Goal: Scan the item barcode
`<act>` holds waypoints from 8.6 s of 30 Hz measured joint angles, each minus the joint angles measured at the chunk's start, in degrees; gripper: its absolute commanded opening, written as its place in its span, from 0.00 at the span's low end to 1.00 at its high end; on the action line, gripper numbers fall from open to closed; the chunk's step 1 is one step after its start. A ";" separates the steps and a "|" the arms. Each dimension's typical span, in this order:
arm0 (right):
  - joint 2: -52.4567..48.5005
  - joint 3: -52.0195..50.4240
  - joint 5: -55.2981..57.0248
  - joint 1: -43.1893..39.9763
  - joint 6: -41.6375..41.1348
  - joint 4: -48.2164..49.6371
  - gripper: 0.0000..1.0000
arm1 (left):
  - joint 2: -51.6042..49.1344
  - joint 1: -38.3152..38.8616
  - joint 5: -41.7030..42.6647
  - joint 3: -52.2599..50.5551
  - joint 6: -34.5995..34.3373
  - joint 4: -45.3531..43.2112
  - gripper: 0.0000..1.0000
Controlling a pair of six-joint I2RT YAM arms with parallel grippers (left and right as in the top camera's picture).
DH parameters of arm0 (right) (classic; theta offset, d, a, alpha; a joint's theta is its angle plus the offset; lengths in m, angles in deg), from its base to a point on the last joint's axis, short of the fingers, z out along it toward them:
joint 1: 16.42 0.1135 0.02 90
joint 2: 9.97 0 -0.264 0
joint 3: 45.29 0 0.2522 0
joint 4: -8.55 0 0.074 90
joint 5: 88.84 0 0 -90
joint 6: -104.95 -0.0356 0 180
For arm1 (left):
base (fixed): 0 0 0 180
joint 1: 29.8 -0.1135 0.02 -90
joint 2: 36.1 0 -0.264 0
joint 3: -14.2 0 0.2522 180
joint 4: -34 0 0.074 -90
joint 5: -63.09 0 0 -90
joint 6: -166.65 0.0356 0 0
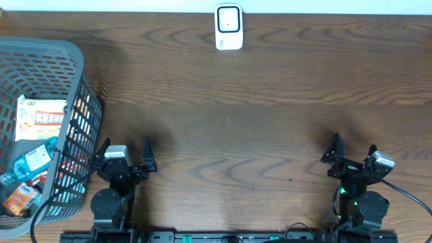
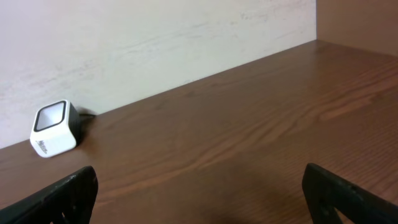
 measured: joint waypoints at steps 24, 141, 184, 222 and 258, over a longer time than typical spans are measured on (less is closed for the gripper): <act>0.00 0.00 0.00 0.00 0.00 0.00 0.99 | 0.00 0.00 0.00 0.00 0.00 0.00 0.98; 0.00 0.00 -0.02 0.00 0.00 -0.02 0.99 | -0.02 0.00 4.20 -0.33 -0.02 -1.11 0.98; -0.02 0.00 0.00 0.00 -0.02 -0.02 0.99 | -60.83 -0.61 22.16 78.90 -18.51 39.54 0.98; -0.02 0.00 0.00 0.00 0.00 0.00 0.99 | -88.21 -51.21 3.37 63.73 -48.11 58.60 0.95; -0.02 0.00 0.13 0.00 0.00 -0.02 0.99 | -84.46 -53.88 -0.90 60.08 -49.31 52.65 0.08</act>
